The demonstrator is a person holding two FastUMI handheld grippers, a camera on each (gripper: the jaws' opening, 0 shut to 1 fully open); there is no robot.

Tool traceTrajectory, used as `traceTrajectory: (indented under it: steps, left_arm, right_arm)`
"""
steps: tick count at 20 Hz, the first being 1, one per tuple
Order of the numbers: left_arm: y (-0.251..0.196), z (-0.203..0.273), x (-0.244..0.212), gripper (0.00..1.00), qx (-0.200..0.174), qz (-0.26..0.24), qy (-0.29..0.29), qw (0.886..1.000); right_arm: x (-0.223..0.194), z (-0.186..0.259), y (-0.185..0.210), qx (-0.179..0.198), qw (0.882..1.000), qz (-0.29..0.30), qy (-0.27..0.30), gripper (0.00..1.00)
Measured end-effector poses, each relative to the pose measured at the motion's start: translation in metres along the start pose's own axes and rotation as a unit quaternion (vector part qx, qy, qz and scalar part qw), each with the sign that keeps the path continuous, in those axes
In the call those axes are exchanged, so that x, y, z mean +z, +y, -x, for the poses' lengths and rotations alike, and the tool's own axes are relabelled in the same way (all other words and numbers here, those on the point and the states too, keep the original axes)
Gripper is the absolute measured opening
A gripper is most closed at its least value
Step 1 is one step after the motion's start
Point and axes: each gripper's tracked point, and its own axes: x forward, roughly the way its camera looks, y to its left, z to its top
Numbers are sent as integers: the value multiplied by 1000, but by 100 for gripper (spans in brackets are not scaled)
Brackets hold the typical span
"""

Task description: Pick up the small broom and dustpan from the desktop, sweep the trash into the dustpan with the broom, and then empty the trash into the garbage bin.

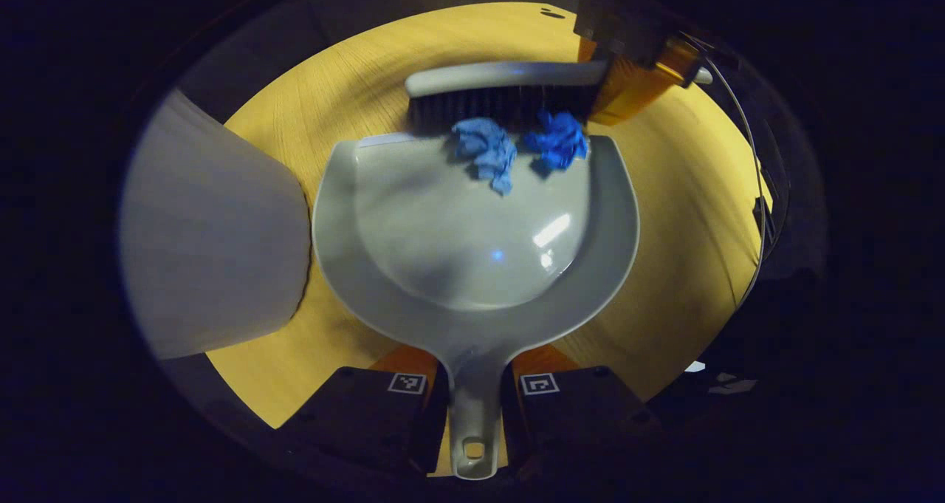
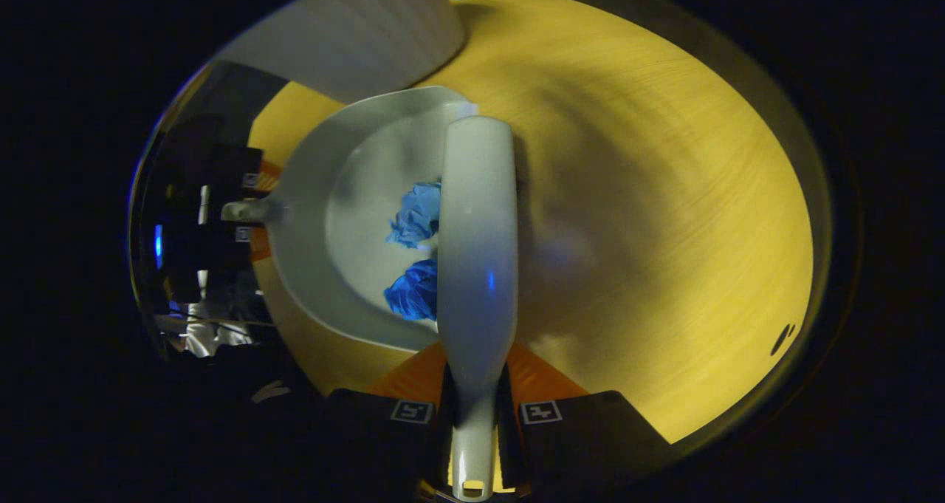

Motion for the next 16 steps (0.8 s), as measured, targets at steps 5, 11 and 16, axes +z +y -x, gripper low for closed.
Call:
traceTrajectory:
  steps: [5, 11, 16]
  left_arm:
    - [-2, 1, 5, 30, -28, 18, -24, 999]
    - [-5, 9, 2, 30, -36, 54, -71, 995]
    - [-6, 5, -2, 30, -20, 75, -103, 992]
  right_arm:
    - [15, 26, -25, -4, 999, -23, -40, 29]
    - [23, 58, -82, -19, 989, -94, -113, 33]
    - [-16, 53, -154, -53, 969, -177, -162, 28]
